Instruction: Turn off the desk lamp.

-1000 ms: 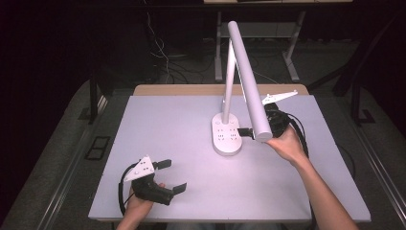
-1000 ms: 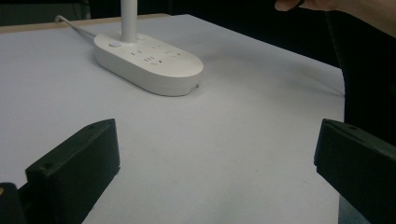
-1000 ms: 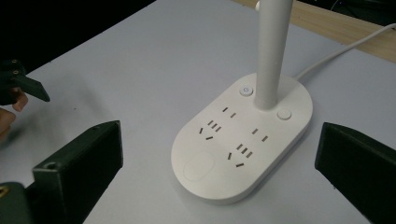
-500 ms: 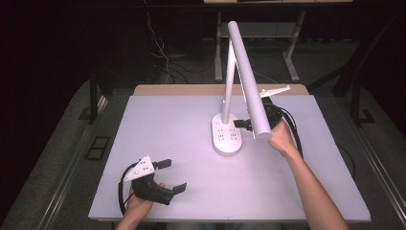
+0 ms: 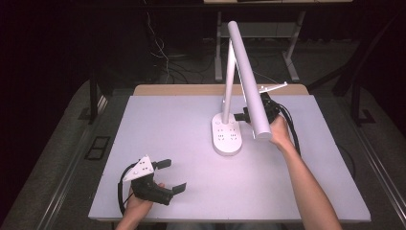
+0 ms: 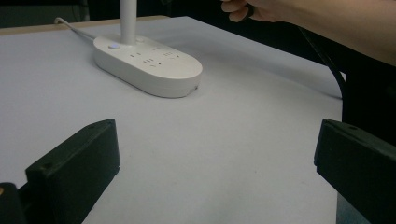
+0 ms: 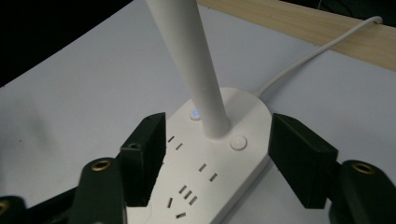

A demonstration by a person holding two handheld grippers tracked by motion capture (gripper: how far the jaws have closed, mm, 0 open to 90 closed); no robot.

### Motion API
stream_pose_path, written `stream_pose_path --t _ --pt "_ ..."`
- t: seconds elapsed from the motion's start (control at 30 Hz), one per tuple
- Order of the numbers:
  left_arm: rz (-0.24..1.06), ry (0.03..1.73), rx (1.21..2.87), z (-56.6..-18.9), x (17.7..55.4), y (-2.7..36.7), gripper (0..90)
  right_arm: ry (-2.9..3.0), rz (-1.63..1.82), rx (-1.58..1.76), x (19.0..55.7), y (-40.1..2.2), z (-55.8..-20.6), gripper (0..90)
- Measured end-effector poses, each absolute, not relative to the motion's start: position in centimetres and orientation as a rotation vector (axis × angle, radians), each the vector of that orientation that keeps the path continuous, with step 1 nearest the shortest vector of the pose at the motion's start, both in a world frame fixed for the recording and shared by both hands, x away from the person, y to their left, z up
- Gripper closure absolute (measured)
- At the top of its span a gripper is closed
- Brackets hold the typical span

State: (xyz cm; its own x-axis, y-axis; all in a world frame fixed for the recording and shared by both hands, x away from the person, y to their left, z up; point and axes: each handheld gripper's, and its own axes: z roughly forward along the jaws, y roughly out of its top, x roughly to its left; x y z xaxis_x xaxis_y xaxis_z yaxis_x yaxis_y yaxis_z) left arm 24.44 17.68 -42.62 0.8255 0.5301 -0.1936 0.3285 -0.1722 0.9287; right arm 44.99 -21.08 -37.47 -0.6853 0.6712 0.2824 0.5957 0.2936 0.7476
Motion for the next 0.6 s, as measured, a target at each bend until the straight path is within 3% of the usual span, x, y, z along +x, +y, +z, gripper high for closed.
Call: stream_pose_path --t 0.2,0.6 --pt "0.205 0.66 1.781 -42.6 24.5 17.7 0.0 2.479 1.337 1.217 45.9 -20.8 -37.9 47.6" --pt "0.207 0.667 1.772 -42.6 24.4 17.8 0.0 2.469 1.41 1.286 47.5 -20.5 -39.3 81.5"
